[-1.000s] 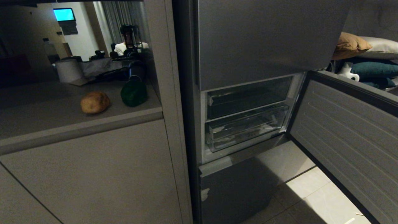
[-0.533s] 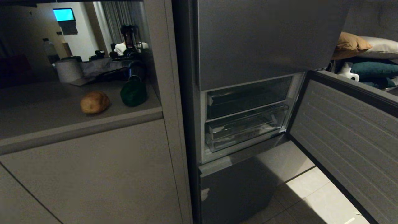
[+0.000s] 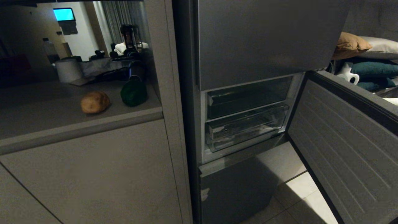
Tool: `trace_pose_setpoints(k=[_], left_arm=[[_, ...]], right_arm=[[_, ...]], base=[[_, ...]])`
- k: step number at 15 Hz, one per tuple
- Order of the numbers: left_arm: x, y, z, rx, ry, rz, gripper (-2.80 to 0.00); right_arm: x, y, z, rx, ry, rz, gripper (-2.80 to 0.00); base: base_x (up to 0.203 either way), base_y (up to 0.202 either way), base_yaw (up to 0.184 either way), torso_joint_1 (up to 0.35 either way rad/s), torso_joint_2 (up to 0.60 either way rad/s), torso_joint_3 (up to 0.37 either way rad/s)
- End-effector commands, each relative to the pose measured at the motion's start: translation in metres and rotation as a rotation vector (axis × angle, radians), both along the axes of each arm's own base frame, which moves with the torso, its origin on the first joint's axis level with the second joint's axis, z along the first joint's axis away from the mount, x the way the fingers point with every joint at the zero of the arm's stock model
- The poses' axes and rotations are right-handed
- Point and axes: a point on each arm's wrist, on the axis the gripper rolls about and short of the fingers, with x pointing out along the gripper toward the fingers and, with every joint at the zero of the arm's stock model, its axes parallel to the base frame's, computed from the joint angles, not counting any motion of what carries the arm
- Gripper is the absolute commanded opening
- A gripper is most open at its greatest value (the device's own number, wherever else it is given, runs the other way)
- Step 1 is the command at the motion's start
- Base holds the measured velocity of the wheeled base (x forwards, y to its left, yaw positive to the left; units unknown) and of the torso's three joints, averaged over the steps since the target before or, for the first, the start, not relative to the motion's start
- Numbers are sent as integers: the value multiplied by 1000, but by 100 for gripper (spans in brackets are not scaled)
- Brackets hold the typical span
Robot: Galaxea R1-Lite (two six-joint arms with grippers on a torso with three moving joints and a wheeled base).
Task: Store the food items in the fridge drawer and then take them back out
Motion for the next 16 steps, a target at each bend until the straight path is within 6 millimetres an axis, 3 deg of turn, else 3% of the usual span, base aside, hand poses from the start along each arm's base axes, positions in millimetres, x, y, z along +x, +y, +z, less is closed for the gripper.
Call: trace_pose_setpoints(k=[1, 10, 16], left_arm=[[0, 0, 0, -1, 1, 0, -280], [0, 0, 0, -1, 1, 0, -280], [0, 0, 0, -1, 1, 0, -280]], right_arm=[[3, 17, 0, -42, -15, 58, -280], [44, 42, -3, 0, -5, 551, -280], [70, 95, -4, -20, 84, 877, -280]], base=[[0, 0, 0, 0, 0, 0], [0, 0, 0, 0, 0, 0], [0, 0, 0, 0, 0, 0]])
